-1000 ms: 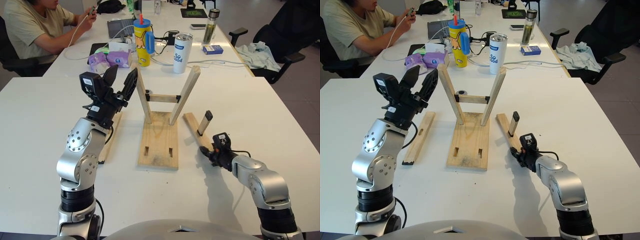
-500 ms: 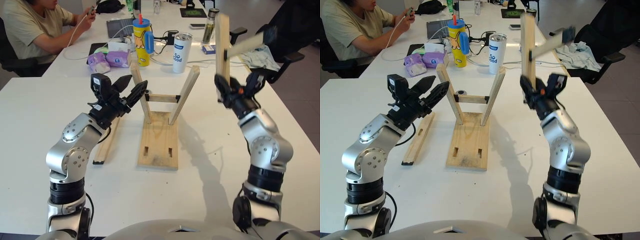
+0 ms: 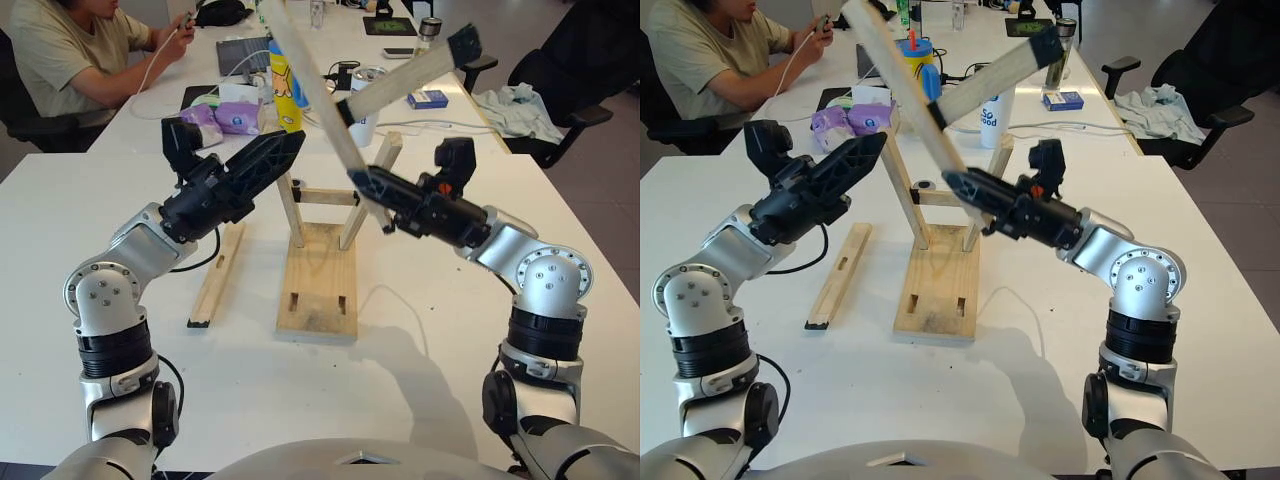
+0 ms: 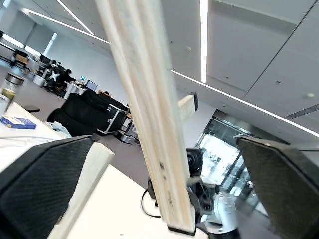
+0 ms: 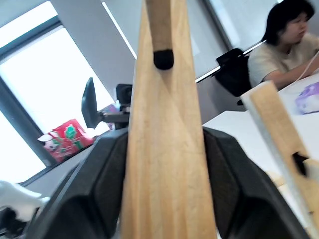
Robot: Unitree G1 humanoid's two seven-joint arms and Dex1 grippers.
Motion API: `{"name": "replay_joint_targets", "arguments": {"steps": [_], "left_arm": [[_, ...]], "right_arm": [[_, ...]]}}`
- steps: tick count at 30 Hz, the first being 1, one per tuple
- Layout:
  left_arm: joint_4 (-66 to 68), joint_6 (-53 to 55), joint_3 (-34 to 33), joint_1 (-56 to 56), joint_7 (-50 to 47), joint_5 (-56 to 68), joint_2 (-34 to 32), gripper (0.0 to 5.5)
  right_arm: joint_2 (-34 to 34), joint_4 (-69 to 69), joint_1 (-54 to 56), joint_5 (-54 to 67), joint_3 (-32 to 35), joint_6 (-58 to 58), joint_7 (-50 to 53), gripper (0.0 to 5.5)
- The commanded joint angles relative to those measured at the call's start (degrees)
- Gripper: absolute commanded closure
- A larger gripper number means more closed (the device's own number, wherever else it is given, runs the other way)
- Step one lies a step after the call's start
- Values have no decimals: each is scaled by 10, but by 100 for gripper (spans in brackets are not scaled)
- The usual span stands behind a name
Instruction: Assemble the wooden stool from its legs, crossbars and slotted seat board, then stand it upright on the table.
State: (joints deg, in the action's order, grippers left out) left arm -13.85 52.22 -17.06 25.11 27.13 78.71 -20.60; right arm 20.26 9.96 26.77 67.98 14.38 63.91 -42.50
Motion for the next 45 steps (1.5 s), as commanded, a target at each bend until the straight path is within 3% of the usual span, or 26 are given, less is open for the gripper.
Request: {"name": "replay_joint_targets", "arguments": {"steps": [1, 5, 26, 31, 32, 38, 42, 45], "left_arm": [[8, 17, 1, 2, 9, 26, -15, 10], [3, 24, 1, 9, 4, 57, -18, 10], [-22, 60, 33, -9, 19, 108, -72, 345], [-22, 63, 32, -23, 33, 98, -96, 345], [-20, 61, 27, -30, 36, 95, -101, 345], [15, 43, -56, -73, 64, 70, -164, 347], [44, 48, -124, -103, 99, 49, -232, 347], [87, 48, -157, -108, 135, 22, -282, 347]], "right_arm": [[29, -5, -1, 25, -17, 24, -46, 345], [52, 5, -9, 18, -36, 27, -83, 345], [130, -10, -4, 18, -67, 48, -176, 345], [136, -25, 5, 15, -60, 53, -175, 345], [139, -25, 5, 9, -63, 53, -179, 309], [152, -1, -41, -38, -88, 30, -176, 221], [191, 53, -109, -172, -163, -87, -200, 167], [223, 100, -158, -378, -291, -289, -213, 167]]}}
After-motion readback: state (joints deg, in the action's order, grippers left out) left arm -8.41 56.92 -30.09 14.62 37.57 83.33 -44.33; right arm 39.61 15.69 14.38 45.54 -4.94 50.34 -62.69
